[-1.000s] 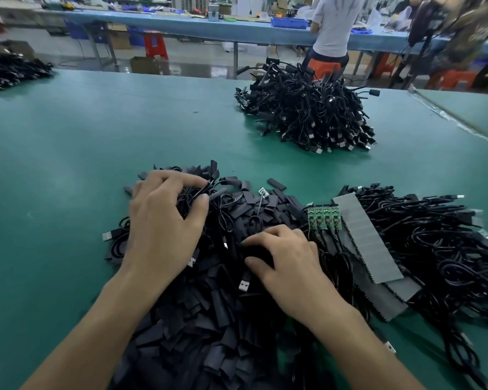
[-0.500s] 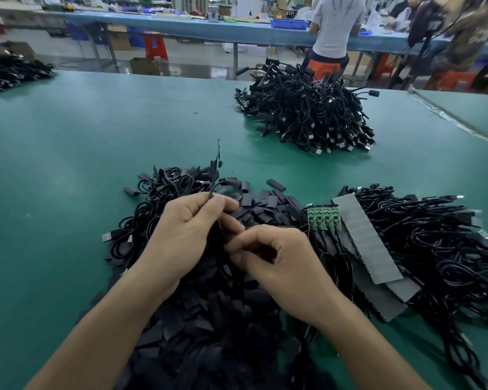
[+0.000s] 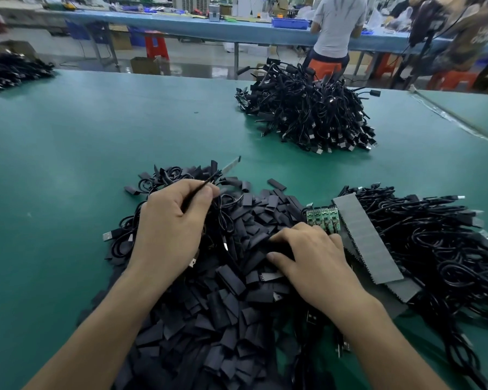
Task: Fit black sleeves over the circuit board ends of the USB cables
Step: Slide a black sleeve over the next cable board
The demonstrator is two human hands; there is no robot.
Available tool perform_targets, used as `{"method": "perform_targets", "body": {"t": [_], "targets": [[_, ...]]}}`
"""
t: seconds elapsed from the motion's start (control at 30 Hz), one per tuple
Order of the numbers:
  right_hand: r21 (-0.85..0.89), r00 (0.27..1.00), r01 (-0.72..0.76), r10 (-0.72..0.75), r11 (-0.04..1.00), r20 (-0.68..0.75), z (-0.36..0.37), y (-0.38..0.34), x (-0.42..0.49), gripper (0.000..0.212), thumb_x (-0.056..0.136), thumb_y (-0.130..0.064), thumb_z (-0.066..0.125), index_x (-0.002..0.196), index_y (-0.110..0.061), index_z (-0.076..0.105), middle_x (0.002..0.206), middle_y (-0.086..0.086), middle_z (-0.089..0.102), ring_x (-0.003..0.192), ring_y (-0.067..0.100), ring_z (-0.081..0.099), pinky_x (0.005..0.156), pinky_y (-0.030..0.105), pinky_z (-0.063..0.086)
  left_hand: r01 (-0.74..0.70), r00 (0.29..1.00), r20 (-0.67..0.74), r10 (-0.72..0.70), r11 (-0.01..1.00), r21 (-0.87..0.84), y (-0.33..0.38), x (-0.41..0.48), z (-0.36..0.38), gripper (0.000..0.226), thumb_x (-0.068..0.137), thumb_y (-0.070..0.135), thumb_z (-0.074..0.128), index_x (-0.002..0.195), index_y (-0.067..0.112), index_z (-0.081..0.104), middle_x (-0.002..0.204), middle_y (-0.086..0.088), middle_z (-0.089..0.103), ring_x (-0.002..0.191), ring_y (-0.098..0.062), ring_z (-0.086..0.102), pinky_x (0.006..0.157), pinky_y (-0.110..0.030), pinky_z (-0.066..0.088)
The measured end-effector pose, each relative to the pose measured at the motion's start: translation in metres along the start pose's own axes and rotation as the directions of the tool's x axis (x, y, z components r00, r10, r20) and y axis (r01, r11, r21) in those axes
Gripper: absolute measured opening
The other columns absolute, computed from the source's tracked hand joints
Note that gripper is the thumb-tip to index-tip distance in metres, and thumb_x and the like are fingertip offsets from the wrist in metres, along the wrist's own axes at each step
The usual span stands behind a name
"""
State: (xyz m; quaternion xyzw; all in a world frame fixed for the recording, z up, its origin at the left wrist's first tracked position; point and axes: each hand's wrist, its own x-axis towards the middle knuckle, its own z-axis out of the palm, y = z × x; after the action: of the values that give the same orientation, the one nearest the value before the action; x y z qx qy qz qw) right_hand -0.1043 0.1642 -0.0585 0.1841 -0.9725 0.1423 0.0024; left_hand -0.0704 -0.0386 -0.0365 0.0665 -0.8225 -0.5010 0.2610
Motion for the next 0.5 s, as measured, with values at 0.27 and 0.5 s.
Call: {"method": "perform_targets", "body": {"t": [0.27,0.5], "targets": [[0.161,0.991,0.021,0.001,0.987,-0.135,-0.005,0.002,0.0,0.017,0.091,-0.041,0.065,0.105,-0.032,0.069,0.102,-0.012,0.067,0.1,0.012,0.061,0.093,0.039,0.048,0.004,0.998,-0.055,-0.009,0.995,-0.098,0.009,-0.001,-0.003,0.058,0.087,0.065,0.053,0.059,0.015,0.055,0.038,0.011,0.033,0.036,-0.005,0.026,0.039,-0.015,0.026],[0.331,0.979,0.003,0.064,0.944,-0.191,-0.006,0.01,0.002,0.009,0.079,-0.03,0.082,0.081,-0.031,0.073,0.074,-0.02,0.067,0.073,-0.001,0.063,0.076,0.028,0.057,-0.046,0.994,0.093,0.051,0.997,-0.054,0.015,-0.005,-0.002,0.054,0.089,0.06,0.046,0.082,0.016,0.077,0.038,0.01,0.02,0.037,-0.006,0.018,0.043,-0.015,0.023]]}}
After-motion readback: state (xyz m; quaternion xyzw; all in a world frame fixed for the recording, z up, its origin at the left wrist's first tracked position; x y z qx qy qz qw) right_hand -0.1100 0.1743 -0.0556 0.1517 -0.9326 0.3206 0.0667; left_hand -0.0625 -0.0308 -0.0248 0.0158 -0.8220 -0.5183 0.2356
